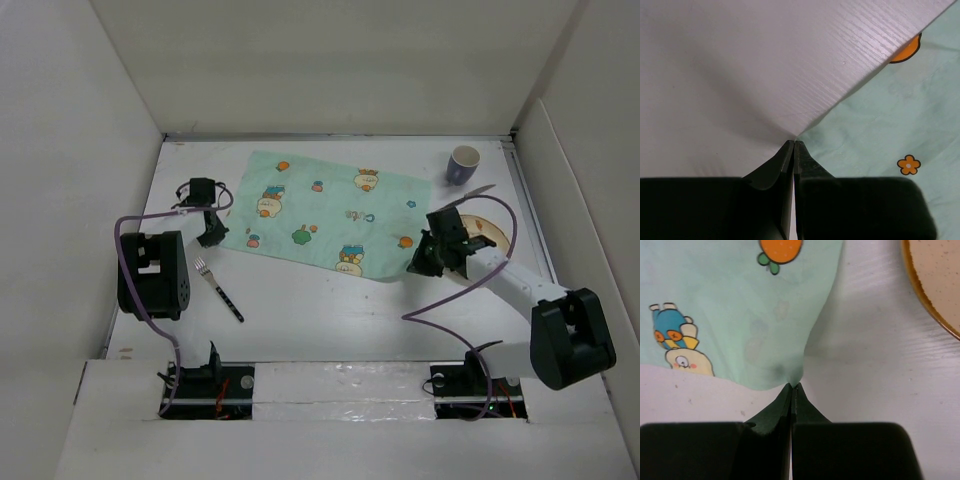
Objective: Set the dinner table for one person
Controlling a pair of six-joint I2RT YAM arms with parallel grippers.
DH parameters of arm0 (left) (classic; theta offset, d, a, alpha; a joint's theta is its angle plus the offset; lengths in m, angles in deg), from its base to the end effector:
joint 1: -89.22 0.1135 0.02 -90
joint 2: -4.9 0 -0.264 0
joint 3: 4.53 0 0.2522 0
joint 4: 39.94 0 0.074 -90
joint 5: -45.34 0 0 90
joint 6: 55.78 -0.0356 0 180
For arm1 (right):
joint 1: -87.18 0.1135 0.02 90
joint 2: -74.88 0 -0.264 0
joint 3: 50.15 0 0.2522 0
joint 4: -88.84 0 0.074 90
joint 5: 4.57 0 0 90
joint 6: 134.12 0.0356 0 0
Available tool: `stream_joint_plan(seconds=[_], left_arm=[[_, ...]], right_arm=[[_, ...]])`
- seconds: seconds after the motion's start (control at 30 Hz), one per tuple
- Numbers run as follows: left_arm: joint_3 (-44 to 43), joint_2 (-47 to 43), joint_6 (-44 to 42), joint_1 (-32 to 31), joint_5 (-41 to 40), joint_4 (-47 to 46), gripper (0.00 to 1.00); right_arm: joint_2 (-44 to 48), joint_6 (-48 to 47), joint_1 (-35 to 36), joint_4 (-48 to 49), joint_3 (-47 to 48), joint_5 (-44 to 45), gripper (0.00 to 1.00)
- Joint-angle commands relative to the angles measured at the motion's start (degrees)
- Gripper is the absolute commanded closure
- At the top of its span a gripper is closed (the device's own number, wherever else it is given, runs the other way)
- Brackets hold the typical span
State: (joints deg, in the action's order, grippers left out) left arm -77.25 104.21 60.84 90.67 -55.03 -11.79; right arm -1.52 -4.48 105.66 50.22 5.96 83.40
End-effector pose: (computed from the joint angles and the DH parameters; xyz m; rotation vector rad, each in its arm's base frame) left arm 0.3509 0.0153 0.1721 -0.6771 2.4108 0.0484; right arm 0.2377 0.0808 0.1888 0.4748 2.6131 0.4000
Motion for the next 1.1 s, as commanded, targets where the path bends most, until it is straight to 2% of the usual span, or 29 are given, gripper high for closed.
stream_joint_plan(seconds=[0.0, 0.23, 0.43, 0.6, 0.77, 0.83, 0.9, 0.93, 1.0, 1.07], left_arm=[[-2.3, -2.79, -0.33, -0.14, 0.26, -0.15, 1.0], [-7.3, -19.2, 1.78, -0.14, 6.5, 2.21, 1.0], [-15.55, -29.95, 4.5, -0.14, 8.96, 5.03, 1.0], [-22.68, -34.35, 5.91, -0.14, 9.23, 7.66, 1.0], [-25.5, -31.12, 5.91, -0.14, 10.1, 3.99, 1.0], [-26.72, -26.81, 6.08, 1.18, 12.56, -0.05, 1.0], [-30.49, -19.9, 6.61, 2.06, 13.71, 0.19, 1.0], [-35.82, -17.77, 6.0, 2.06, 13.88, 0.72, 1.0], [-41.65, -11.37, 5.73, 2.06, 14.15, 2.82, 1.0], [-48.33, -8.97, 6.61, 2.06, 15.72, 3.62, 1.0]], right_arm=[[3.01, -2.11, 1.64, 1.05, 3.44, 0.79, 1.0], [9.85, -4.74, 3.58, -7.12, 11.17, 4.74, 1.0], [17.32, -6.41, 4.72, -16.44, 25.75, 9.74, 1.0], [15.25, -10.45, 1.57, -22.41, 39.97, 12.49, 1.0], [8.3, -12.83, -8.17, -16.46, 44.39, 0.66, 1.0], [2.35, -12.48, -8.99, -12.15, 46.75, -1.13, 1.0], [-2.59, -12.3, -10.65, -9.69, 50.18, -1.93, 1.0], [-8.01, -12.48, -10.66, -9.59, 52.72, -2.37, 1.0], [-13.22, -12.22, -12.06, -10.64, 62.3, -4.21, 1.0], [-19.01, -11.43, -12.77, -11.69, 71.85, -5.88, 1.0]])
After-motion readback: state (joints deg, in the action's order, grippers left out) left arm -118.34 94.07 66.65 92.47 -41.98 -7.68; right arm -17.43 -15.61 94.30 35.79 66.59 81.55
